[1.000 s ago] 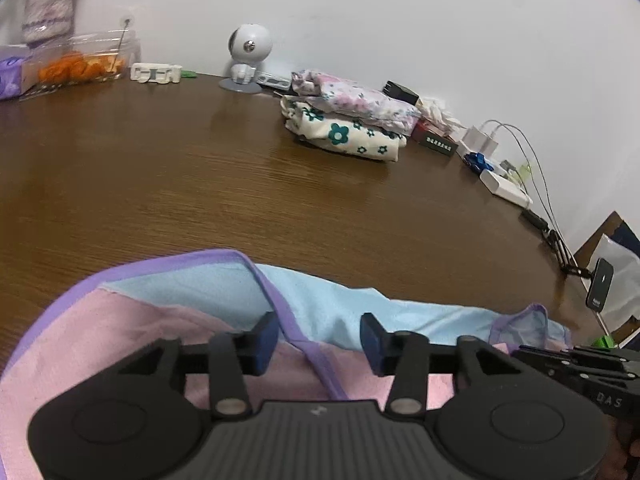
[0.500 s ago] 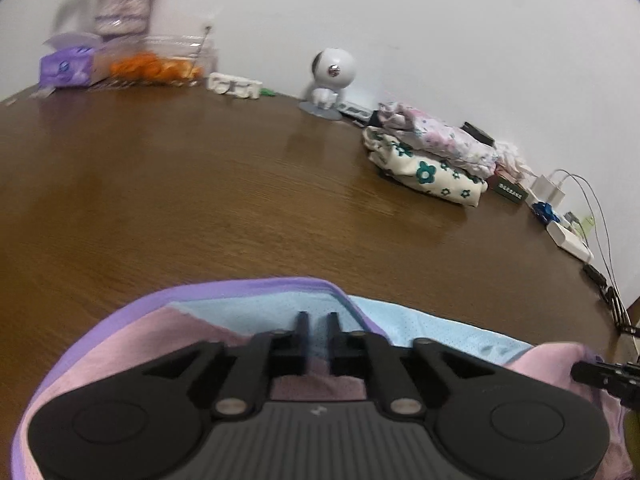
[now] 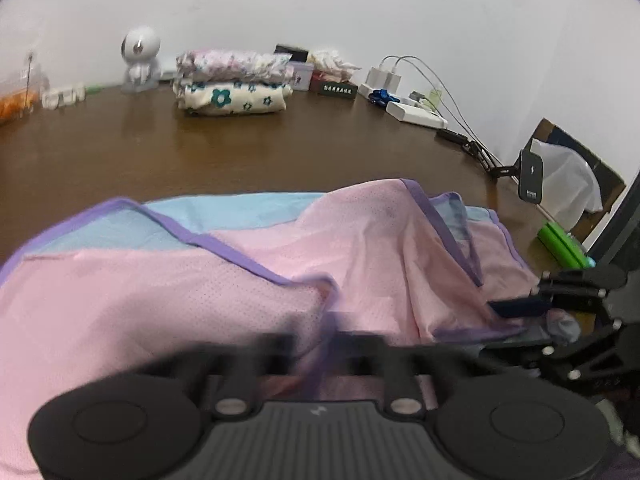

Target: Fold clothes

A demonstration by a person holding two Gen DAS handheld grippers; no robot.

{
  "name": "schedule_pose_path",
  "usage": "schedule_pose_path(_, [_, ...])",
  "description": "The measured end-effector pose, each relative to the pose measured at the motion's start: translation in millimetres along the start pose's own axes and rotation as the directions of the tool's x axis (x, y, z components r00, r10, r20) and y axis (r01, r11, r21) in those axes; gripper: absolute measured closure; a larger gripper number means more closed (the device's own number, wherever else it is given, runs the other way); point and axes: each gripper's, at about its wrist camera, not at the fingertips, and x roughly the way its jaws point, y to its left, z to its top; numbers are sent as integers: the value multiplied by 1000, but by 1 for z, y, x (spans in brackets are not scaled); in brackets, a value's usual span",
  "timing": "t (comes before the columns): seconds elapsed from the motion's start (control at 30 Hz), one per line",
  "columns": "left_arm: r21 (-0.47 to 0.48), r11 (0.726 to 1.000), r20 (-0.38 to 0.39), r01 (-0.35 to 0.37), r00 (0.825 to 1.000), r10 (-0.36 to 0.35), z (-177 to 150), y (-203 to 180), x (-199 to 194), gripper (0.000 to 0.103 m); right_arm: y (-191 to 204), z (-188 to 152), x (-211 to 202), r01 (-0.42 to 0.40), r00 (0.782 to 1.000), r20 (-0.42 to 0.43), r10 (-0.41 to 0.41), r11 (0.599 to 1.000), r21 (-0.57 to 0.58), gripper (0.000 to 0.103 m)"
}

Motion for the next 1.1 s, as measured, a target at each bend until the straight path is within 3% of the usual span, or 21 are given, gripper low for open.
schedule_pose_path(0.07, [-49,998,31,-44,998,46,-4,12,-9,103,-1,0,-1,13,1000,7,-13,1000,3,90])
schedule_pose_path(0.17, [-169,980,65,-101,991,114,-16,38,-29,103,-8,-3,-7,15,1000,-4,-15,1000,6,96])
schedule_pose_path(0.23, [-201,975,79,-90,991,108,-25,44,-40,97,-12,-4,-11,8,1000,-14,-8,1000,7,95])
schedule_pose_path(0.27, [-217,972,86,-84,991,105,-30,47,-46,82,-12,1,-12,5,1000,-12,-5,1000,7,94])
schedule_pose_path(0.3, [-233,969,94,-78,990,102,-34,50,-51,60,-12,10,-15,3,1000,4,-3,1000,7,92])
schedule_pose_path(0.37, [-225,973,105,-60,991,86,-44,50,-62,42,-9,38,-17,-9,999,43,8,1000,11,80])
schedule_pose_path(0.43, [-203,979,98,-37,994,58,-53,44,-68,43,-2,72,-11,-21,997,73,21,1000,5,73])
schedule_pose_path(0.5, [-168,986,90,-16,995,32,-61,35,-69,44,17,111,21,-33,998,56,36,999,-41,73])
schedule_pose_path(0.6, [-120,993,79,-5,997,15,-70,19,-71,50,46,155,92,-83,996,-37,80,994,-67,73])
schedule_pose_path(0.67, [-98,995,78,-25,996,33,-75,13,-73,57,62,170,141,-50,993,-111,37,992,-117,74])
schedule_pose_path(0.73, [-76,996,80,-47,995,53,-82,10,-76,70,67,173,171,-15,986,-165,-7,991,-133,75])
schedule_pose_path(0.8, [-83,995,83,-62,994,69,-88,15,-78,102,64,171,185,-26,981,-193,5,994,-107,83])
schedule_pose_path(0.83, [-100,994,85,-50,995,59,-89,20,-78,101,62,171,188,-4,983,-181,-14,995,-99,93])
schedule_pose_path(1.0, [-98,995,84,-17,996,25,-89,30,-80,102,46,193,194,82,990,-114,-81,997,-1,95])
schedule_pose_path(1.1, [-88,996,89,-6,996,14,-90,31,-80,102,39,205,208,68,991,-121,-61,996,53,95])
